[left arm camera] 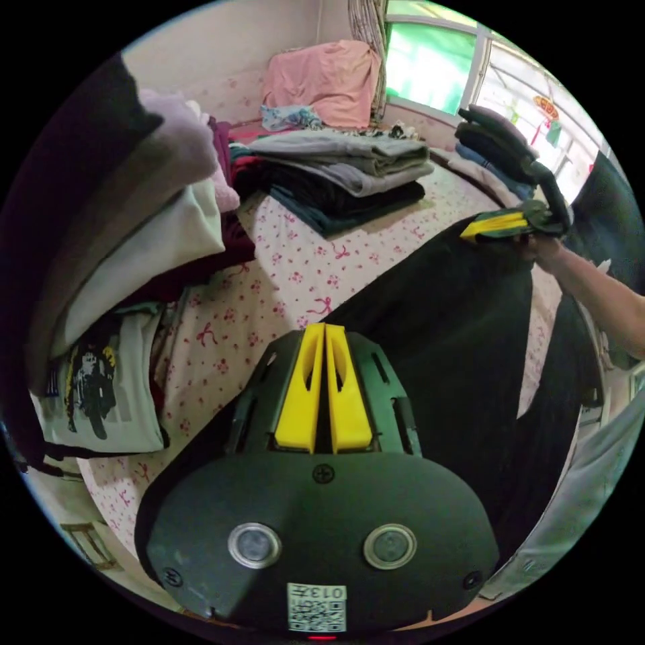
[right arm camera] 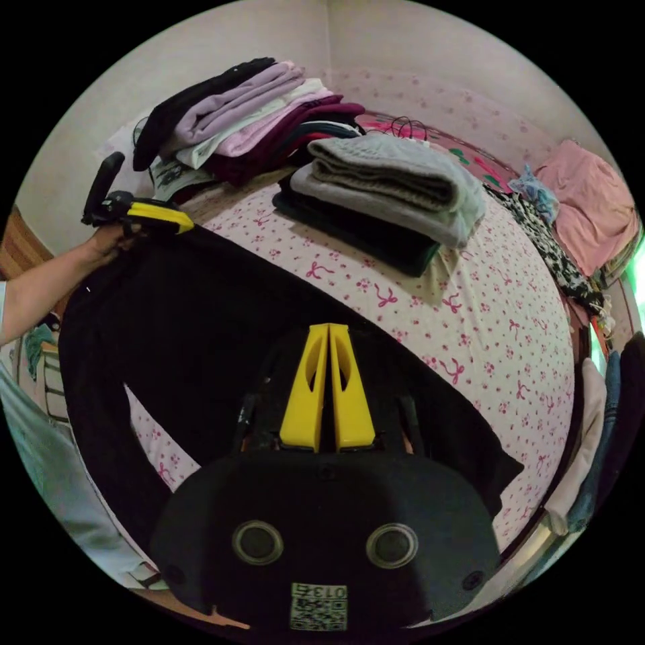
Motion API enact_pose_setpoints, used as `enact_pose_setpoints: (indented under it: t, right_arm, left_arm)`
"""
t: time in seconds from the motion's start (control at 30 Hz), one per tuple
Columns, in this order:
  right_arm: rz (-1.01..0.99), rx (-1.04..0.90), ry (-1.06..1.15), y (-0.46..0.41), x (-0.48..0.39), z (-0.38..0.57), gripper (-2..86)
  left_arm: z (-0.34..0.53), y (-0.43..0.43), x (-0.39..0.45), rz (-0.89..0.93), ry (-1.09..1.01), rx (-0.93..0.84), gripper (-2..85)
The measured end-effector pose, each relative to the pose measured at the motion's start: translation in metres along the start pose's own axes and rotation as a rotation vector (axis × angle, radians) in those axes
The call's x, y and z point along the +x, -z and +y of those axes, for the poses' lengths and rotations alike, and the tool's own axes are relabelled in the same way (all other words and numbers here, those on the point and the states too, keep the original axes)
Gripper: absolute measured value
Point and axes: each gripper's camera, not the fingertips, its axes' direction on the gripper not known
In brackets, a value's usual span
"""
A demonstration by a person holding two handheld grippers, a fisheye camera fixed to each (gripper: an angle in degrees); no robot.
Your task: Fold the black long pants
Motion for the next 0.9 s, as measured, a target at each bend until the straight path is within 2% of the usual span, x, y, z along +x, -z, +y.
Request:
enact_pose_setpoints:
  t: [0.07, 0.17, 0.23, 0.37, 0.53, 0.73, 0.9]
  right_arm:
    - [-0.068, 0.025, 0.039, 0.0, -0.005, -0.007, 0.2]
    - [0.021, -0.022, 0.048, -0.009, -0.011, -0.023, 0.2]
    - [0.023, -0.053, 0.011, -0.009, -0.008, -0.033, 0.3]
    - [0.011, -0.078, -0.001, -0.003, -0.004, -0.044, 0.6]
    - [0.048, 0.044, 0.021, 0.032, 0.017, -0.026, 3.2]
    - [0.131, -0.105, 0.107, 0.046, 0.05, -0.017, 8.9]
    - [0.082, -0.207, 0.177, 0.04, 0.053, -0.034, 9.7]
  left_arm:
    - [-0.002, 0.009, 0.002, 0.018, -0.02, 0.03, -0.3]
    - [-0.008, -0.006, 0.007, -0.089, -0.095, -0.128, -0.3]
    - [-0.01, -0.005, -0.001, -0.107, -0.094, -0.107, -0.3]
    - [-0.008, 0.004, -0.022, -0.01, 0.044, -0.079, -0.2]
    - [0.033, 0.054, -0.029, -0.123, -0.031, -0.065, 0.4]
    - [0.087, 0.106, -0.08, -0.16, -0.022, -0.245, 5.1]
    - [0.104, 0.127, -0.105, -0.141, 0.012, -0.344, 7.2]
